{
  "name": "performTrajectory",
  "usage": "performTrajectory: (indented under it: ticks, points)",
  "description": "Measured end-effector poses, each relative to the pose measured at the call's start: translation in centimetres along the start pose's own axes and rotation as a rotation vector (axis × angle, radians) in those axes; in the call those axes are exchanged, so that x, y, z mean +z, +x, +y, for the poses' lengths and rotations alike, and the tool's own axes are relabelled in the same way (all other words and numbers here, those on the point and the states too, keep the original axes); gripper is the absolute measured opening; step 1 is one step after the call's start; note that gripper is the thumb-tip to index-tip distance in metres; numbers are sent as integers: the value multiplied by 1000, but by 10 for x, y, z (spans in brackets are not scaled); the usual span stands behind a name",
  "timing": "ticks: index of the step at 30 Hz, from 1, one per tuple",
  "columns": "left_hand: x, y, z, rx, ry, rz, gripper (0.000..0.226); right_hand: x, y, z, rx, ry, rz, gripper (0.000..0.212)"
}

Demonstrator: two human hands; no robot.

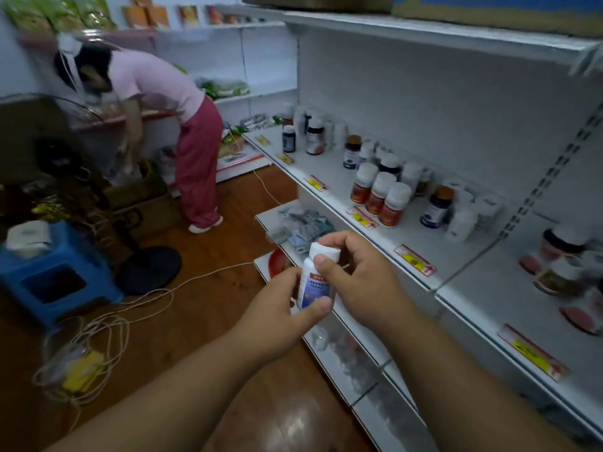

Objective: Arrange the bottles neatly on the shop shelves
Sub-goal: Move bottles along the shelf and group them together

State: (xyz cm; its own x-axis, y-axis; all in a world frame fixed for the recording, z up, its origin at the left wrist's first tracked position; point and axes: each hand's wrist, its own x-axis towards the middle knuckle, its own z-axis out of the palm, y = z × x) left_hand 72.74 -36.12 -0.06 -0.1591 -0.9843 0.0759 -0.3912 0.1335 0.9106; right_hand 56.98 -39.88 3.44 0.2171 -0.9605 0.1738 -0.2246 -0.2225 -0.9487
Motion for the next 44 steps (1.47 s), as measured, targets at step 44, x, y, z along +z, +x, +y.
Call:
performTrajectory:
  ticks: [44]
  points:
    - [-96,560,-195,740,713,-332,57,33,462,143,466,-742,359,55]
